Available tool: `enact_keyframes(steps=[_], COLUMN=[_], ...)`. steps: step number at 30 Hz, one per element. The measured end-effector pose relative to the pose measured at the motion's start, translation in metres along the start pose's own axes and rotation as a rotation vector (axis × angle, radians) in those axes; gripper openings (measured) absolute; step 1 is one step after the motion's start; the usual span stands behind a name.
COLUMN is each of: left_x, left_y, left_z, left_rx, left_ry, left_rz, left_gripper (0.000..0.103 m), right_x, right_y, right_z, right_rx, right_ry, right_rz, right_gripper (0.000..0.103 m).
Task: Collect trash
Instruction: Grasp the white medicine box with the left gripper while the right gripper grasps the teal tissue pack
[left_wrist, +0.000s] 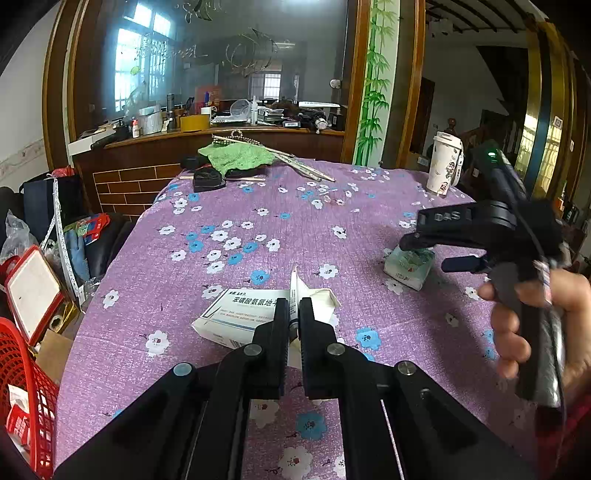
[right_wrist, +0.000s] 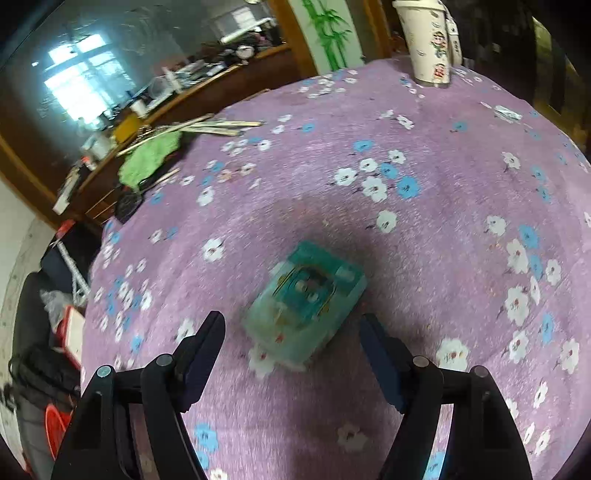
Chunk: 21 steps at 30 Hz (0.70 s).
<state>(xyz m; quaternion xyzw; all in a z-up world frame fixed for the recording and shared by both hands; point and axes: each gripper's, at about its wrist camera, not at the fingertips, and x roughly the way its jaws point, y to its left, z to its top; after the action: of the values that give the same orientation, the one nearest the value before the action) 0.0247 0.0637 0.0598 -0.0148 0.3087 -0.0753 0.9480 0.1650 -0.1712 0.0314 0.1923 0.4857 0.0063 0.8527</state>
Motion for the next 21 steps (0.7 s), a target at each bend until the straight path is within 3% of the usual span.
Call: enact_keyframes(steps=[3, 6, 8, 13, 21], left_x=[0.000, 0.000, -0.001, 0.000, 0.000], left_y=[0.000, 0.001, 0.001, -0.001, -0.001], left_z=[0.000, 0.000, 0.000, -0.001, 0.000], left_rx=[-0.001, -0.001, -0.001, 0.007, 0.004], left_ry=[0.000, 0.000, -0.001, -0.002, -0.004], left_rz=[-0.002, -0.004, -0.004, -0.001, 0.007], left_gripper=[0.005, 0.005, 0.005, 0.005, 0.005], right_x=[0.016, 0.030, 0.031, 0.016, -0.033], right_y=[0.002, 0.009, 0.016, 0.026, 0.019], right_z=[0.010, 0.014, 0.009, -0.008, -0.036], right_rx=[0.015, -0.029, -0.088, -0.196, -0.214], right_ry=[0.023, 0.034, 0.020, -0.018, -0.084], right_rz=[-0.054, -0.117, -0.161, -0.159, -0.008], right_gripper=[0.078, 0.070, 0.059, 0.016, 0.010])
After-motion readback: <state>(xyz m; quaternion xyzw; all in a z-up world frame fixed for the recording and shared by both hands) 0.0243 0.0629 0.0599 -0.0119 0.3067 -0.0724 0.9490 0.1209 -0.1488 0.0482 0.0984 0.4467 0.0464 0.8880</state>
